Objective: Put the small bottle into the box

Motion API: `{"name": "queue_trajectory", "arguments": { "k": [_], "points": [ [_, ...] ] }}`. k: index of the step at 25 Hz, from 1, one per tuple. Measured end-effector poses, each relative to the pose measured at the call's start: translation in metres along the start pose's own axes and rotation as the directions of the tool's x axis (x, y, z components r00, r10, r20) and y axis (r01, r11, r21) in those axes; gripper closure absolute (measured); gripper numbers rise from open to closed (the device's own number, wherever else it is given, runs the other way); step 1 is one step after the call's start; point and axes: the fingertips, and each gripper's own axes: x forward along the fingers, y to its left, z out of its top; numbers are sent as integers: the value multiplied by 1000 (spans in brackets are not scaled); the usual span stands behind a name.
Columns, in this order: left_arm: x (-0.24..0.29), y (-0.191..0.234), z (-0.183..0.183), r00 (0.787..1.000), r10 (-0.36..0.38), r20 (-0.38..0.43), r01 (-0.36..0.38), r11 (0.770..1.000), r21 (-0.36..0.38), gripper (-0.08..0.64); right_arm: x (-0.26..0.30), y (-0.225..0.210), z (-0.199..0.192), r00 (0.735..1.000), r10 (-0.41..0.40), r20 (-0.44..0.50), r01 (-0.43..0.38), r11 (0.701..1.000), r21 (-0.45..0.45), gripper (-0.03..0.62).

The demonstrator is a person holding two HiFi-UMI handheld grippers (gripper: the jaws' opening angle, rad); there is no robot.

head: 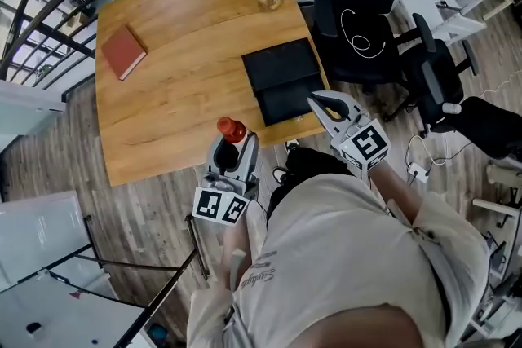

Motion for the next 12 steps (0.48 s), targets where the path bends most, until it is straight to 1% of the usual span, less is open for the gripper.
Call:
{"name": "queue_trajectory", "arguments": {
  "k": [3,6,9,12],
  "points": [
    [10,6,-5,1000,4,-31,-4,1000,-8,336,10,-6,-5,1000,8,3,-9,1000,23,598],
    [25,9,-7,998,4,-68,-3,1000,7,336,20,-16,-9,1000,13,19,-13,999,43,598],
    [50,6,-6,995,-20,-99,24,999,32,336,27,-38,-11,999,-1,36,-2,998,68,598],
    [78,2,-8,990,-58,-127,63,997,35,336,34,-63,-21,1000,-9,26,6,995,98,598]
  ]
}}
